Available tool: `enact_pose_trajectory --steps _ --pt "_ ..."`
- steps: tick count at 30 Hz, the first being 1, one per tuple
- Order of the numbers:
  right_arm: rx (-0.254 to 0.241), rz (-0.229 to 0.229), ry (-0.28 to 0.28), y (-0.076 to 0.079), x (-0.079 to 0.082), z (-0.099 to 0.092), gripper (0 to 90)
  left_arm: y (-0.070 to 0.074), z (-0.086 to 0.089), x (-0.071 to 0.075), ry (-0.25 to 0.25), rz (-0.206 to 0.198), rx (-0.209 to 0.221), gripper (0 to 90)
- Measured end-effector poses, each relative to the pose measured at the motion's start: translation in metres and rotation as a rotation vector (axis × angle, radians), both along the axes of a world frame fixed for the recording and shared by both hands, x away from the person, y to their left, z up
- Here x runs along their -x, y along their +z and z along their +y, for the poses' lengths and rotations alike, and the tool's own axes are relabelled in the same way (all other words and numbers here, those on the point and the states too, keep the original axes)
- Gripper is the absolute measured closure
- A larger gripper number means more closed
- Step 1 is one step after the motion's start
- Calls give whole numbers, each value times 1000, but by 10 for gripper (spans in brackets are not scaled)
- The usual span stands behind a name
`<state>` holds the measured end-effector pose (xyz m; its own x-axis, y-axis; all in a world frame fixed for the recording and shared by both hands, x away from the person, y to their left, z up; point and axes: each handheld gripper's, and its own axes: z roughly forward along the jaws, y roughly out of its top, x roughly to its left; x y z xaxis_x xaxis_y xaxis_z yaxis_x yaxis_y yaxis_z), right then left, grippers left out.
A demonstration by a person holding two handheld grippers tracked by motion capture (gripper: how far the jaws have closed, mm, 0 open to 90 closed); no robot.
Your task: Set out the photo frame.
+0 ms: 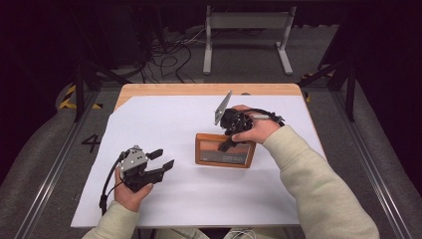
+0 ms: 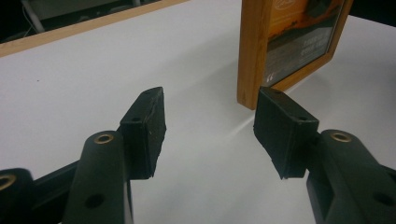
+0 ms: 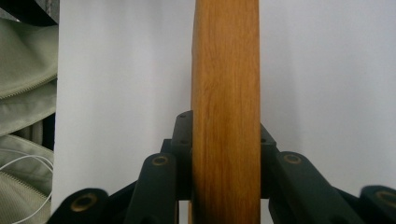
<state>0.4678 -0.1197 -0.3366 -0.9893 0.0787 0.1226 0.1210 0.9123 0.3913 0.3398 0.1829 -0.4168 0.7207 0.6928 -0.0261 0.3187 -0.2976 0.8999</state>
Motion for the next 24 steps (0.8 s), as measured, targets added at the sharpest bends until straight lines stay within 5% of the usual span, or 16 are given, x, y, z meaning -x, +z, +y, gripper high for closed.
enact_pose_trajectory --steps 11,24 --pt "55 13 34 -17 -4 8 712 0 0 0 -2 -1 -2 439" --pt "33 -6 36 -21 -9 7 706 -1 -1 0 -3 3 -2 439"
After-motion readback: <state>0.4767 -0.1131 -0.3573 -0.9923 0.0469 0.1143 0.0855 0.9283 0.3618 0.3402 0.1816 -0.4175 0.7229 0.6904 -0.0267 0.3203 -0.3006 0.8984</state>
